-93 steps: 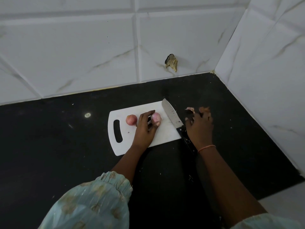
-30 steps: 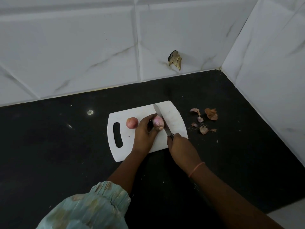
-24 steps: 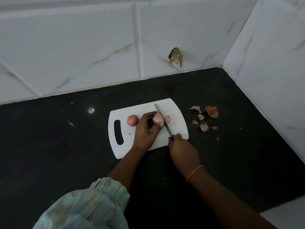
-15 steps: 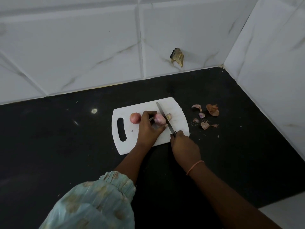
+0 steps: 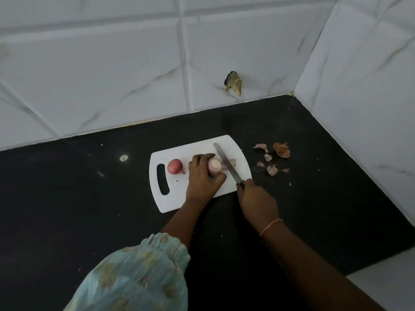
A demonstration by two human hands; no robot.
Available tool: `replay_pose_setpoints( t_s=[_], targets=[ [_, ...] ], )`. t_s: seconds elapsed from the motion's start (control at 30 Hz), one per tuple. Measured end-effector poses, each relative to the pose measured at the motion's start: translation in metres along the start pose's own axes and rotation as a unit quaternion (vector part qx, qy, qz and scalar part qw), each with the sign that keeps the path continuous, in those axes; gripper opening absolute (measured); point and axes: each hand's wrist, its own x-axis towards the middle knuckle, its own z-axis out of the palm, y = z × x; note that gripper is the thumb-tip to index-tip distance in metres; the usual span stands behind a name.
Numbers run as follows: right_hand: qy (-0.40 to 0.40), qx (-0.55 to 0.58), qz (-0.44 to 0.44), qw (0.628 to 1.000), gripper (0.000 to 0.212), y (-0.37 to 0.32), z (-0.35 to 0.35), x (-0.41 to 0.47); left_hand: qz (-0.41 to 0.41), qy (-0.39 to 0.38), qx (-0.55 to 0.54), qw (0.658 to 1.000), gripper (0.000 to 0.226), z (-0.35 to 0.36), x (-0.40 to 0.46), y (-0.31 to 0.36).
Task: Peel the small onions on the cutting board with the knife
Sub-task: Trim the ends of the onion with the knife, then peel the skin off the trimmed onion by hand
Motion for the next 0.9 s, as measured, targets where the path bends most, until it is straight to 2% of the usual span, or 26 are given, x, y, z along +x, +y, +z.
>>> replay_pose_setpoints(
  t_s=[0.2,0.4,0.57,0.63,0.77,0.9],
  targets=[
    [0.001,-0.018,-0.001,1.0,0.036,-0.001,-0.002,-0.001,-0.008,0.012,0.005,1.0,0.054,0.003,0.001,-0.003],
    [0.009,0.007,0.015,1.0,0.036,0.002,0.001,0.002,-0.018,0.04,-0.114,0.992,0.05,-0.004,-0.001,-0.002],
    [0.013,0.016,0.031,0.999,0.034,0.015,-0.005,0.009,-0.012,0.032,-0.147,0.988,0.043,-0.006,-0.003,-0.002],
    [0.041,0.027,0.052,0.997,0.034,0.024,-0.012,0.012,-0.011,0.031,-0.157,0.987,0.041,-0.006,-0.003,-0.003],
    [0.172,0.076,0.08,0.979,0.03,0.04,-0.026,0.015,-0.017,0.023,-0.153,0.988,0.037,-0.008,-0.001,-0.001],
    [0.149,0.083,0.083,0.982,0.027,0.045,-0.032,0.019,-0.038,0.009,-0.161,0.986,0.039,-0.011,-0.002,0.004]
  ],
)
